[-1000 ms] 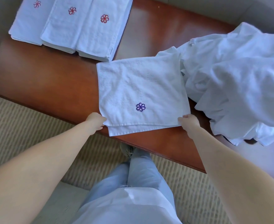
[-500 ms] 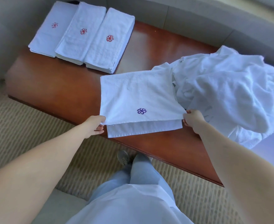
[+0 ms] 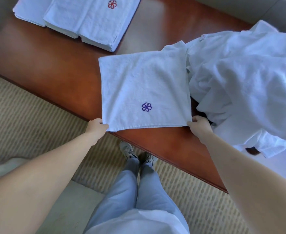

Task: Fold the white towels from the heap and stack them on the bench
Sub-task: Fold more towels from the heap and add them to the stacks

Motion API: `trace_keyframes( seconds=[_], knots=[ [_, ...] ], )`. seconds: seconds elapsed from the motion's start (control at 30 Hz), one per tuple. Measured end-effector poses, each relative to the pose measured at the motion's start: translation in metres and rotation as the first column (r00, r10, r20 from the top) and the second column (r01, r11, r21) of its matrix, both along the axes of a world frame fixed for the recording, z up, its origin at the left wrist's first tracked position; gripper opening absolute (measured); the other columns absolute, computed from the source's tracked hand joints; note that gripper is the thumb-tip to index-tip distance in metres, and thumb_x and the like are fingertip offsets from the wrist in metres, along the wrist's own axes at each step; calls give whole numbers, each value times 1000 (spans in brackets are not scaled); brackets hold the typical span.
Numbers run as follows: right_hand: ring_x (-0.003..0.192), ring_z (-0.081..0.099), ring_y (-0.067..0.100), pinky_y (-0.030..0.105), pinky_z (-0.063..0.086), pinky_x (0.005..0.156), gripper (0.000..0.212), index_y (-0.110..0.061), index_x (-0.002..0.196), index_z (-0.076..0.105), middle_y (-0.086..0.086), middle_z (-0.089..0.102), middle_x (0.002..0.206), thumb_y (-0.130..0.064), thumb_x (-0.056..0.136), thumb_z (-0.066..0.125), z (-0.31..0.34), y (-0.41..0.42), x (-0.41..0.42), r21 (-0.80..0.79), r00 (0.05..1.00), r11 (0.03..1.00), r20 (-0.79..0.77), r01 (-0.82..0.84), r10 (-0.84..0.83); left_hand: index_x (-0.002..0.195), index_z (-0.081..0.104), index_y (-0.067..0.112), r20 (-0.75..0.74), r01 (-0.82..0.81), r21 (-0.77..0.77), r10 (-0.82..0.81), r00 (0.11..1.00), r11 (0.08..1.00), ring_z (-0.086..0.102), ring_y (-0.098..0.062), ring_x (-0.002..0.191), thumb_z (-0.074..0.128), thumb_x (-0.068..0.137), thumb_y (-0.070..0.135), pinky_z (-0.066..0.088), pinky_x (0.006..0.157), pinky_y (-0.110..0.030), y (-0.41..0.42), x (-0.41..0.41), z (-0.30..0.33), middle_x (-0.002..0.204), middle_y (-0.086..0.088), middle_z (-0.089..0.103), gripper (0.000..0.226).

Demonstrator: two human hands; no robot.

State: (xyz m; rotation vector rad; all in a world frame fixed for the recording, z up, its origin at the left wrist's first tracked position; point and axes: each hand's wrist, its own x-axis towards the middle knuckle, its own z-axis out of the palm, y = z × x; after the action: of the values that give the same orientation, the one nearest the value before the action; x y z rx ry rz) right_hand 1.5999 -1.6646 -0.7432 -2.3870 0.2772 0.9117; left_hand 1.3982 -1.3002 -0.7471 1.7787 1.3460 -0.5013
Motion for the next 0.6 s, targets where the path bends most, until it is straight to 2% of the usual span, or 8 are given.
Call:
trace_keyframes(
  seconds=[0.1,0.2,0.23,0.3,0.33,0.43,0.5,0.6],
  knots=[
    [82,57,23,42,57,78,23,2,104,65,15,66,89,-14,88,65,-1,2,3,91,991,990,-86,108,-100,92,58,3,22,-100,-89,103,994,991,64,-23,85,61,93,8,59,80,-36,-4,-2,-4,111,-10,65,6],
    [79,56,20,34,51,67,7,-20,82,67,-5,63,77,-22,88,69,1,3,4,139,990,982,-83,128,-118,101,63,2,53,-116,-133,124,991,984,62,-18,85,68,92,14,57,79,-31,-4,-4,-2,109,-5,68,16],
    [78,58,21,35,53,73,9,-22,82,67,-4,64,78,-25,89,70,0,2,4,141,989,981,-85,130,-119,102,66,6,69,-114,-152,125,990,982,60,-16,84,69,92,17,54,76,-30,-3,-5,-2,107,-1,69,15],
    [91,65,23,43,53,94,18,-12,97,70,5,68,91,-29,90,71,-3,2,4,127,989,983,-89,132,-121,99,71,21,105,-106,-204,129,986,973,61,-10,85,71,93,20,51,72,-23,-1,-6,1,106,9,71,7],
    [90,66,24,43,53,94,26,-6,103,69,8,68,91,-29,90,71,-5,1,4,120,989,984,-85,131,-121,99,71,25,121,-106,-229,137,983,968,63,-7,88,72,93,20,50,72,-21,0,-6,2,106,12,71,8],
    [78,51,20,33,43,69,31,-1,95,66,2,58,79,-31,90,69,-9,-1,3,115,990,986,-89,123,-113,102,72,24,152,-120,-282,168,974,952,66,-6,94,70,96,20,51,75,-19,0,-5,3,107,11,72,8],
    [78,54,20,32,41,71,34,1,93,66,3,60,80,-33,91,68,-12,-3,3,109,988,986,-99,128,-117,102,72,22,138,-106,-278,149,979,955,66,-7,88,69,98,22,52,69,-15,0,-4,1,105,10,71,5],
    [82,66,20,37,53,79,25,-9,85,68,4,71,86,-33,93,69,-11,-3,5,114,985,983,-112,141,-129,102,72,7,115,-98,-186,121,986,978,64,-11,80,67,99,24,52,66,-18,3,-4,-2,99,2,71,19]
  ],
)
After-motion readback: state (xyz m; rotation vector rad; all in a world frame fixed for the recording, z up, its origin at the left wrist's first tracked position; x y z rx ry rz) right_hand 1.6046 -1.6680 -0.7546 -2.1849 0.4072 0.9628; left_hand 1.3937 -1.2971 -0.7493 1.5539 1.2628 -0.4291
